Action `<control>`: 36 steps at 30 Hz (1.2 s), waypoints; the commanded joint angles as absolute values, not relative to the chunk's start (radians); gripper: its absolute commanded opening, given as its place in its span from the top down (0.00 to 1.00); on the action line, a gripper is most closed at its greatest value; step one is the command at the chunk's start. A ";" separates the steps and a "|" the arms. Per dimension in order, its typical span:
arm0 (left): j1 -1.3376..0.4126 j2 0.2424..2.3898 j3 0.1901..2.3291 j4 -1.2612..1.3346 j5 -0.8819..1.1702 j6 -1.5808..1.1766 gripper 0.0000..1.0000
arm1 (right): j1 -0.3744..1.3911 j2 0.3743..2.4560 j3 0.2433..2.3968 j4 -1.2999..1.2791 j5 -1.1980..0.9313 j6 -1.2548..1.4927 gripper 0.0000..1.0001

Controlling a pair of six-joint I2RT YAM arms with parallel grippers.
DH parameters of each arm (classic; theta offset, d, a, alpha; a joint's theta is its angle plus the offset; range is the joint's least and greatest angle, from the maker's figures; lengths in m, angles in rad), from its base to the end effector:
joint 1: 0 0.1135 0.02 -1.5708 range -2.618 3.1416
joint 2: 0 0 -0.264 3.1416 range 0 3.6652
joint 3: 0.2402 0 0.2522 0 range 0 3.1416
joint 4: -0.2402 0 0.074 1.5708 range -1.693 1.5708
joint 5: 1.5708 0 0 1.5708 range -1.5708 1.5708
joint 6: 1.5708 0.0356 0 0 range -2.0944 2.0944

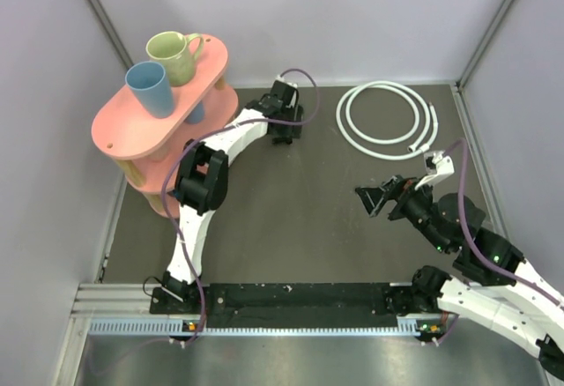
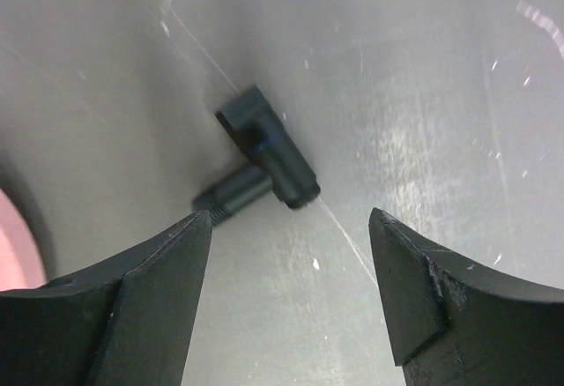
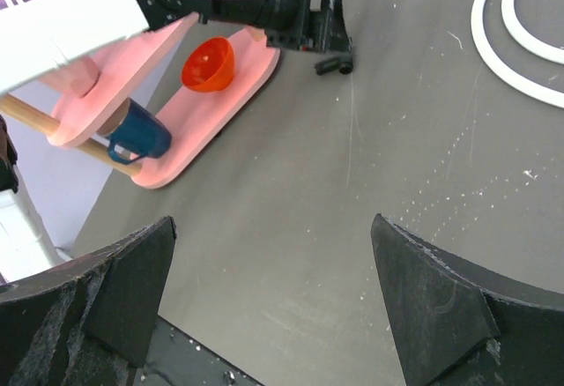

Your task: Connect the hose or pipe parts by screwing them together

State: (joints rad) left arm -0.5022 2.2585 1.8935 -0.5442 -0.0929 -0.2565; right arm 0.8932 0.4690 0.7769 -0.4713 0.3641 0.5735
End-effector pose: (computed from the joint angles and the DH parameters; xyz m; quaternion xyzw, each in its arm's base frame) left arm 0.4443 -0.2402 0.1997 0.1008 0.9395 -0.0794 0.3176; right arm 0.0761 0.0743 0.3468 -0.0037 0.7589 0.3234 0.5652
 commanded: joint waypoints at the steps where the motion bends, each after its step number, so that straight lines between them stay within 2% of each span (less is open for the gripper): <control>1: -0.499 2.276 1.997 -0.557 -0.147 -0.219 0.22 | 0.888 0.451 0.773 -0.443 0.354 0.581 0.08; 8: -0.474 2.306 2.048 -0.580 -0.200 -0.181 0.18 | 0.888 0.414 0.765 -0.451 0.354 0.586 0.08; 18: -0.402 2.372 2.118 -0.575 0.066 -0.172 0.18 | 0.888 0.433 0.773 -0.454 0.365 0.588 0.08; 36: -0.429 2.378 2.023 -0.598 0.097 -0.189 0.29 | 0.888 0.417 0.730 -0.453 0.379 0.589 0.08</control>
State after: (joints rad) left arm -0.4244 2.3856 2.0418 -0.5976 0.0879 -0.1886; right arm 0.8932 0.4267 0.7326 -0.4797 0.3656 0.5964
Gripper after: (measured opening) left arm 0.717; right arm 0.919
